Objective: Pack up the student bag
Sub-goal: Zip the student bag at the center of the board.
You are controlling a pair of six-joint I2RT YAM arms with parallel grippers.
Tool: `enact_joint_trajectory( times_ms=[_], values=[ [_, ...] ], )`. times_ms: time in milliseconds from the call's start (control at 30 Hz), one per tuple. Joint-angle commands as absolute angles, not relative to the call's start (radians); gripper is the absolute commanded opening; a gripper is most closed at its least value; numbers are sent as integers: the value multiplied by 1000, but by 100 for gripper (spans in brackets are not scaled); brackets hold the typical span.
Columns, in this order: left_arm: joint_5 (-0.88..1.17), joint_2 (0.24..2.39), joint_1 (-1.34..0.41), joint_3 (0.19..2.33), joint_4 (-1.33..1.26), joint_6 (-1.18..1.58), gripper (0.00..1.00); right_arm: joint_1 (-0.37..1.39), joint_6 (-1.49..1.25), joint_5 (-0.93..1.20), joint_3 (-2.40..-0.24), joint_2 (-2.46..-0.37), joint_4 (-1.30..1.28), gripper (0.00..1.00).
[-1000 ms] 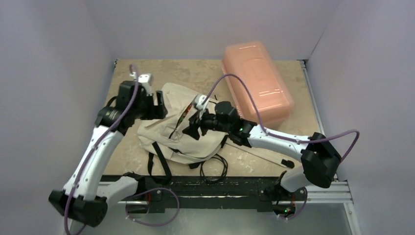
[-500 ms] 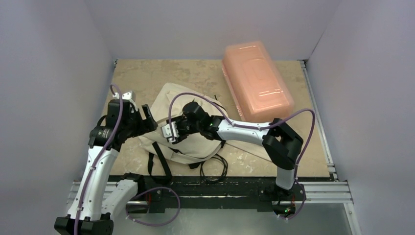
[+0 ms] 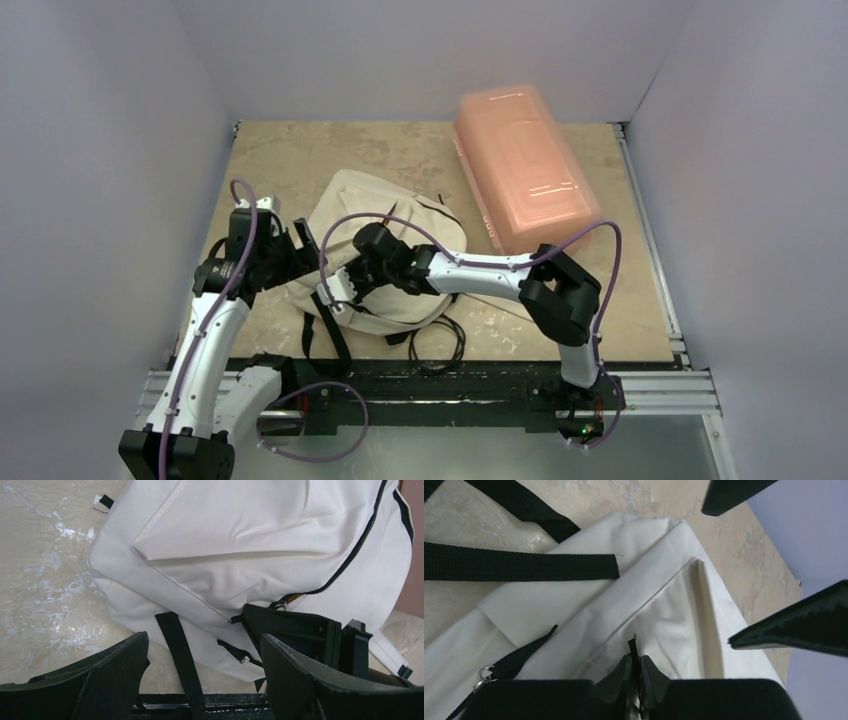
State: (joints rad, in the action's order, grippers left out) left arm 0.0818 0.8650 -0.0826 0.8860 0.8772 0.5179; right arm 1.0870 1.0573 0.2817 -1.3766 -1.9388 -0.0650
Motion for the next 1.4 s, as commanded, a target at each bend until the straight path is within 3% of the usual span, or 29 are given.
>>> enact_joint_trajectory(
  times_ms=[0,133,300,367,533,733,833,933,1100,1200,1300,1367],
  values=[
    [117,854,-64,824,786,604,81,1094,1028,155,-1360,-1921,-19,0],
    [159,803,-44,747,723,696,76,1074,785,257,-1376,-1872,16,0],
    [169,625,-37,577,635,854,67,1016,254,353,-1169,-1734,387,0],
    [197,556,-37,501,586,908,64,1006,5,274,-1133,-1716,491,0],
    [347,519,-38,379,448,950,68,950,-343,382,-1168,-1755,485,0],
    [512,641,-75,336,241,978,74,914,-538,329,-1095,-1741,623,0],
    [421,698,-220,399,209,912,73,914,-654,319,-1073,-1740,669,0],
    [195,687,-381,411,189,839,71,914,-770,314,-1055,-1737,717,0],
    [21,734,-414,368,120,867,68,914,-862,291,-1046,-1711,711,0],
    [5,796,-413,386,117,903,58,914,-884,270,-1028,-1688,714,0],
    [-39,827,-413,391,177,946,34,914,-871,246,-1021,-1665,688,0],
    [-51,825,-413,369,191,969,26,907,-858,189,-1017,-1639,655,0]
  ],
)
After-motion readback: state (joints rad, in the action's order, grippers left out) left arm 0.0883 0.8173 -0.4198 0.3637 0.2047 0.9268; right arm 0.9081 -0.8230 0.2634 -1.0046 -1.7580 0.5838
